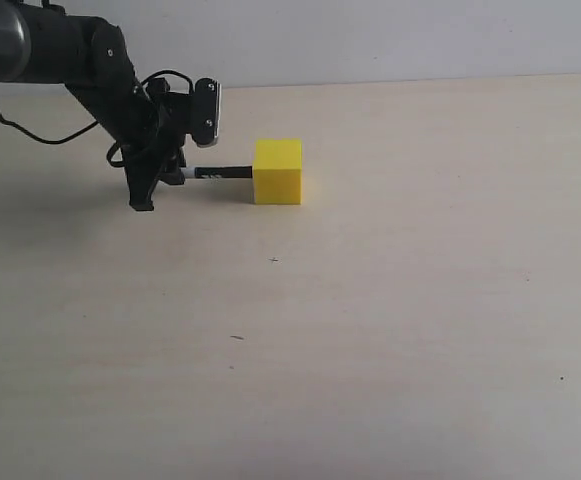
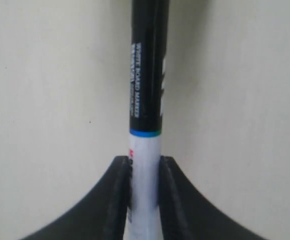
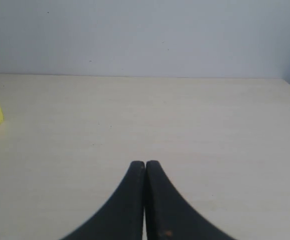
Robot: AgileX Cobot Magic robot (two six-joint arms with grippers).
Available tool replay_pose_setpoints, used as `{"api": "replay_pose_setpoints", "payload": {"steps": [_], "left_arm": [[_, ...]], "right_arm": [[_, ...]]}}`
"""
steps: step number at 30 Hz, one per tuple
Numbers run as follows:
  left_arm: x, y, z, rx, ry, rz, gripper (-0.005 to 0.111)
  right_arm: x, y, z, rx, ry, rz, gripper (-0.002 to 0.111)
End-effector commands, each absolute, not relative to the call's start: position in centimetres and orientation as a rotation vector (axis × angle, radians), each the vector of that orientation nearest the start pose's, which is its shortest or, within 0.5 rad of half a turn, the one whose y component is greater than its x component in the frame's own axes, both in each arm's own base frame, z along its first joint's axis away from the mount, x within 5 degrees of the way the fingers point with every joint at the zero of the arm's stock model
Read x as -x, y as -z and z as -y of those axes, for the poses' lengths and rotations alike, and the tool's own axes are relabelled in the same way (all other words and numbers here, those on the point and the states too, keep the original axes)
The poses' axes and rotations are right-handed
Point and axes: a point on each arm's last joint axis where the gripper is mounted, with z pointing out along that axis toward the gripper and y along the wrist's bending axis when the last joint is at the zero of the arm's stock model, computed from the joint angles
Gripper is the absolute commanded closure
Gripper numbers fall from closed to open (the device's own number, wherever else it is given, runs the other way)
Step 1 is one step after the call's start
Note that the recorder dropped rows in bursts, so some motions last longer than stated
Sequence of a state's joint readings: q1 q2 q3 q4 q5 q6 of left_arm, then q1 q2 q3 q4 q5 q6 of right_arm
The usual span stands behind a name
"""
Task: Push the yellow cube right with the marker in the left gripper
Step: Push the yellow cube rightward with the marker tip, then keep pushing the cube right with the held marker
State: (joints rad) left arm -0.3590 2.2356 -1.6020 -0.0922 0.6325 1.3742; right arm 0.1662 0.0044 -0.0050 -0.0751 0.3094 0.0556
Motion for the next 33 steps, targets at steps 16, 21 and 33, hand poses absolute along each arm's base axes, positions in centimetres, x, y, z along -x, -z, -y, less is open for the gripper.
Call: {"api": "replay_pose_setpoints", "payload": {"steps": [16,21,33], "left_arm": [[-42.7,-12.9,17.9,2.597,0.202,2.336,0.107],[-42.8,-12.9,17.8,2.597,0.210,2.331,0.107],[-43.3,-12.7,14.7,2.423,0.189,2.415,0.107]], "right_arm": [[-5.4,-18.6,-0.7,0.146,-0.084,-1.775,0.108],[-5.4,-18.6,-0.7,0.146,-0.084,-1.775,0.108],[-5.4,-18.6,-0.7,0.146,-0.084,-1.775,0.108]]}}
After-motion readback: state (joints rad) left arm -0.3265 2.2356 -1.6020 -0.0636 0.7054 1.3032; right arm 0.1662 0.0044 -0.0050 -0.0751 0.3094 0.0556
